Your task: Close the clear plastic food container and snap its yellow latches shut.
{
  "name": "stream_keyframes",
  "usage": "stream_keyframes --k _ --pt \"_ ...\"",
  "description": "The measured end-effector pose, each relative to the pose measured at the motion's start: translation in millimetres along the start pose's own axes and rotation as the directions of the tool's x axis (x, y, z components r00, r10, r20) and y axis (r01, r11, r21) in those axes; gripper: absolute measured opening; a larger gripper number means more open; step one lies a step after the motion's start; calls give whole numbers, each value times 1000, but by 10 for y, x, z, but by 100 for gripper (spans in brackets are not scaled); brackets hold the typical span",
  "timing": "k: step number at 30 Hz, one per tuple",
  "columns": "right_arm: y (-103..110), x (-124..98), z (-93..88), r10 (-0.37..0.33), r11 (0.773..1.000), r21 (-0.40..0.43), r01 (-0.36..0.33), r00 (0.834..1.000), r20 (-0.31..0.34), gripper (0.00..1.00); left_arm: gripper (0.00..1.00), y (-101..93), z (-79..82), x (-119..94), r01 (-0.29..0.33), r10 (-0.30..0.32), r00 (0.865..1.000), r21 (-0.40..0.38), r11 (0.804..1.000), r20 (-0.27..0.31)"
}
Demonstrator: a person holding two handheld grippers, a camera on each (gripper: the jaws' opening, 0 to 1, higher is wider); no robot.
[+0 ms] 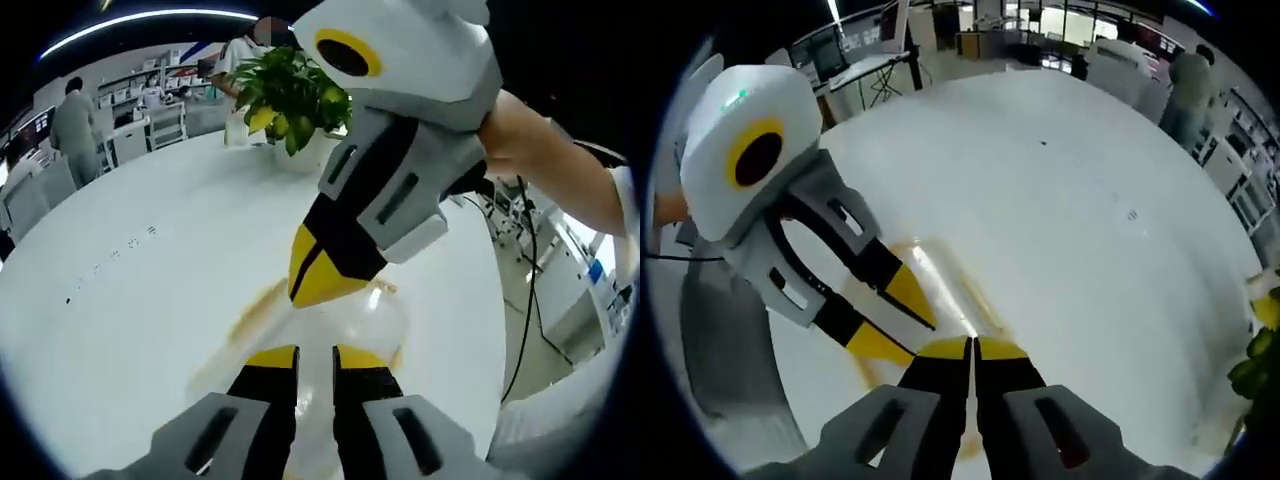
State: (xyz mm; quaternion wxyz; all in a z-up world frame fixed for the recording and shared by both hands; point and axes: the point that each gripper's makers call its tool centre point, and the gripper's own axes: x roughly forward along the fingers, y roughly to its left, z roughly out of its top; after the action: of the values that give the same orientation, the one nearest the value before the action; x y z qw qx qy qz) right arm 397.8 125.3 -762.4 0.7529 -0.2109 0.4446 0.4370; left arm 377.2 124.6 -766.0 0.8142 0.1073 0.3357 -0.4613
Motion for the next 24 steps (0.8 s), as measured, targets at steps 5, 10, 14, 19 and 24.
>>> stream_keyframes --k 5,10,14,19,24 --pt "52 73 22 15 1000 -23 -15 1000 -10 0 0 -26 0 20 15 -14 1000 -37 999 18" --pt "40 107 34 10 999 -36 -10 1000 -15 0 0 -64 -14 25 32 -31 999 -48 998 26" --pt "5 116 66 -2 999 -34 2 1000 -6 0 0 -105 -39 8 46 -44 999 -60 997 23" --pt "-101 132 146 -15 1000 -3 16 1000 25 0 0 -279 -117 -45 100 -99 995 -74 992 16" --pt "-218 160 214 -36 999 8 35 999 40 0 0 -392 -181 -110 125 -125 992 -87 988 11"
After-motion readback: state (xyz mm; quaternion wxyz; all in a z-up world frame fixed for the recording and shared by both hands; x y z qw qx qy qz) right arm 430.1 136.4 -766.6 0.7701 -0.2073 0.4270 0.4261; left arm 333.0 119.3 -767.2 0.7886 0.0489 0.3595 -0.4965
